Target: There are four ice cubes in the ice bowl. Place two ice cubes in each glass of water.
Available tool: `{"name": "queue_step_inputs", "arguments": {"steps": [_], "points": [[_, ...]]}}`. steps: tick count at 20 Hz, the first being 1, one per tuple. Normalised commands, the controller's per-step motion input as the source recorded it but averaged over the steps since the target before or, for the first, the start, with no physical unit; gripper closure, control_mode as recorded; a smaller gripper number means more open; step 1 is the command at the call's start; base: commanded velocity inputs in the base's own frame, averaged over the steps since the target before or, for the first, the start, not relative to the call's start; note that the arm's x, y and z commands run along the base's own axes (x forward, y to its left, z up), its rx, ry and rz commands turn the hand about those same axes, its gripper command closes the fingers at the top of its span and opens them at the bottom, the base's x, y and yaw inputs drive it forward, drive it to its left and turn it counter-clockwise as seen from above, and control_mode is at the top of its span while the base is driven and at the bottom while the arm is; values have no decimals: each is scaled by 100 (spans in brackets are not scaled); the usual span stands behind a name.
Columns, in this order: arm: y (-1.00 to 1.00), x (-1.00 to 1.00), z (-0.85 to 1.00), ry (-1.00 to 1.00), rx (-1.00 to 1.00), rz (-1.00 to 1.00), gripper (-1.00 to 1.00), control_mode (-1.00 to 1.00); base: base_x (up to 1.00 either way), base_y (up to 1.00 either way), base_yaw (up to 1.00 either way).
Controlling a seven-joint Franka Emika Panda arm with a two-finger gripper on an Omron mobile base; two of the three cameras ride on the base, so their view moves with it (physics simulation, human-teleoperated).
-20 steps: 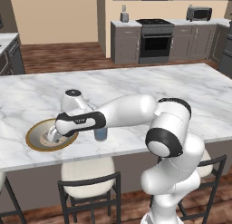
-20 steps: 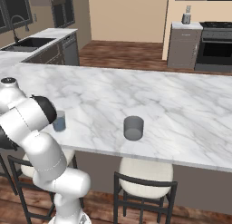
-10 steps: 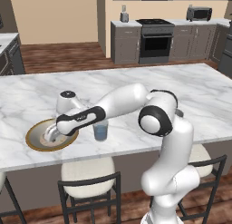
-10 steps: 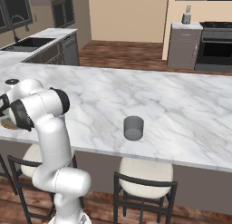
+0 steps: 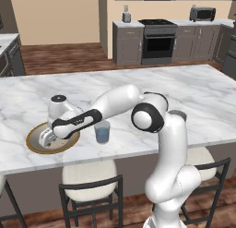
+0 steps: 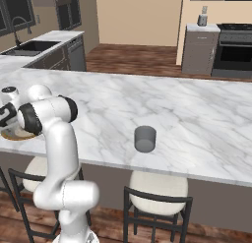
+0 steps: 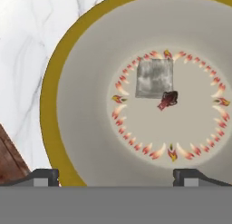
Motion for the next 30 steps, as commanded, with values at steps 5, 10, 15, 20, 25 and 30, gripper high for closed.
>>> {"name": "queue_step_inputs", "arguments": {"steps": [5, 10, 15, 20, 25, 30], "points": [[0, 12, -20, -1, 0, 3, -100, -100, 0, 0, 0], [0, 21, -23, -1, 0, 2, -100, -100, 0, 0, 0], [0, 35, -27, -4, 0, 2, -100, -100, 0, 0, 0], [2, 29, -15, -2, 0, 0, -100, -100, 0, 0, 0], [15, 12, -1, -1, 0, 0, -100, -100, 0, 0, 0], [24, 0, 0, 0, 0, 0, -100, -100, 0, 0, 0]]}}
